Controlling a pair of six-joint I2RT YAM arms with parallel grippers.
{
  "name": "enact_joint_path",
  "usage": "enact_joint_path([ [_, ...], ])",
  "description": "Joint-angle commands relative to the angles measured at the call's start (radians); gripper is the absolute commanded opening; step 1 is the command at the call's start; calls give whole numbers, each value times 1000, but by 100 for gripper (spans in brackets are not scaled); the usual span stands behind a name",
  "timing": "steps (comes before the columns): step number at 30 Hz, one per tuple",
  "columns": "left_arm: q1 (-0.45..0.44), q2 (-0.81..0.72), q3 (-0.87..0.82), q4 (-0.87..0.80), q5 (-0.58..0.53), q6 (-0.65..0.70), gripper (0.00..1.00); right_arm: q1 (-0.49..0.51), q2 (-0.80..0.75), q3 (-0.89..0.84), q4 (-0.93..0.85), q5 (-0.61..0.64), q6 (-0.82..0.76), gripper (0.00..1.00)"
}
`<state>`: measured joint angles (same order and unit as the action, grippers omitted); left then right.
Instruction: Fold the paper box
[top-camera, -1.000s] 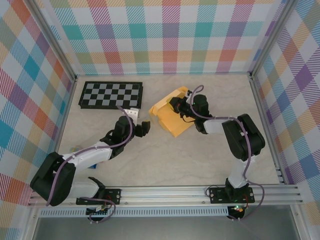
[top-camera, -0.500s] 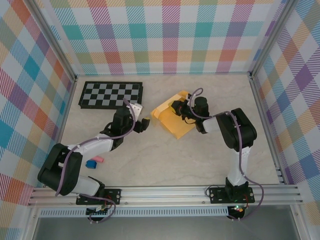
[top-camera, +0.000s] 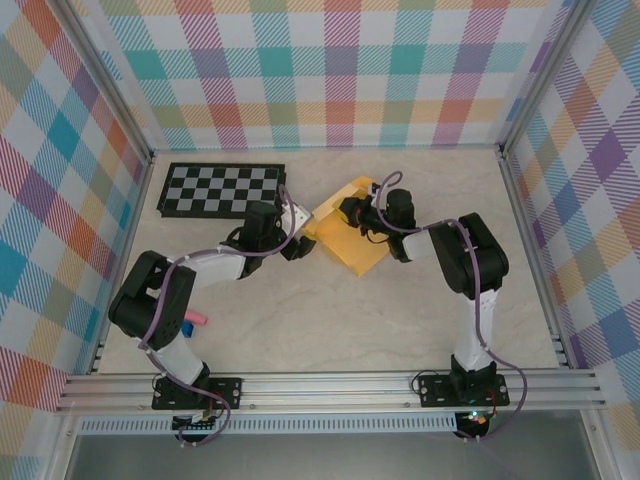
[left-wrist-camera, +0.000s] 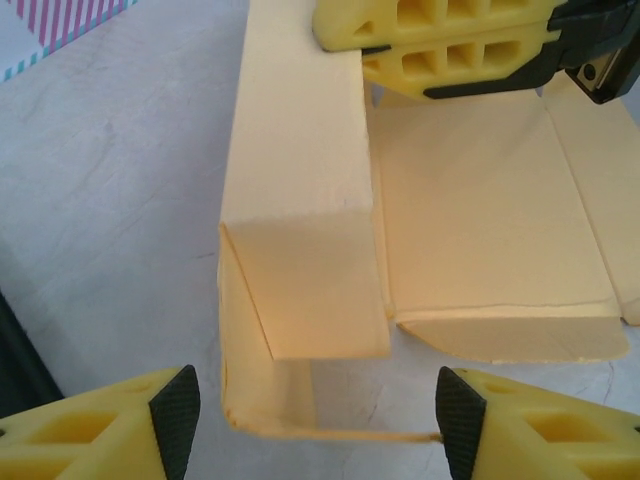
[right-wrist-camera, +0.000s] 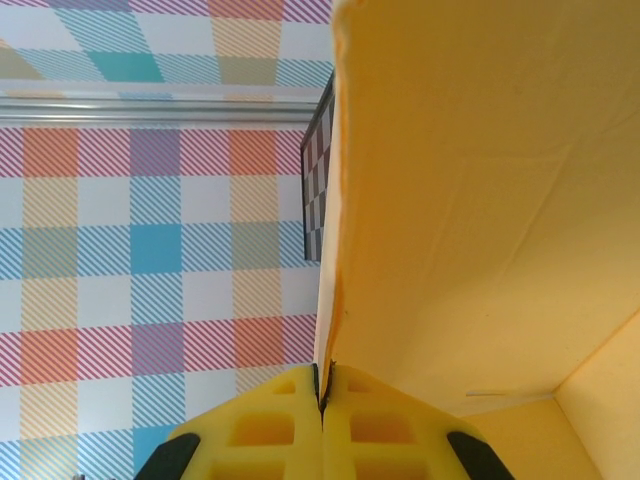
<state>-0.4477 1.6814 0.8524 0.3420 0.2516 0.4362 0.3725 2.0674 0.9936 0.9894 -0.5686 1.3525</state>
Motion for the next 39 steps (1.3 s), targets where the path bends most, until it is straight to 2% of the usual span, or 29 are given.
enact_joint_path([
  [1,24,28,53,-1,74,87,58,-9,13,23,1,-34,-13,0],
  [3,28,42,75,-24,108,100,49,-10,15,28,-7,-38,-15,0],
  [4,31,43,87,-47,140,107,50,-12,18,33,-5,-42,-13,0],
  [10,52,-36,99,-211,257,165,69,-24,31,48,-9,-69,-9,0],
  [13,74,-74,72,-256,285,182,74,-26,35,58,-29,-85,-21,0],
  [16,84,-94,46,-279,268,235,74,-27,38,68,-38,-104,-29,0],
  [22,90,-43,41,-205,209,277,68,-27,40,72,-48,-127,-41,0],
  [28,92,50,94,-168,198,342,66,-27,39,60,-32,-133,-28,0],
  [32,89,79,124,-164,225,333,63,-27,43,51,-22,-129,-30,0],
  [39,76,105,125,-73,193,249,55,-27,47,45,-8,-128,-20,0],
])
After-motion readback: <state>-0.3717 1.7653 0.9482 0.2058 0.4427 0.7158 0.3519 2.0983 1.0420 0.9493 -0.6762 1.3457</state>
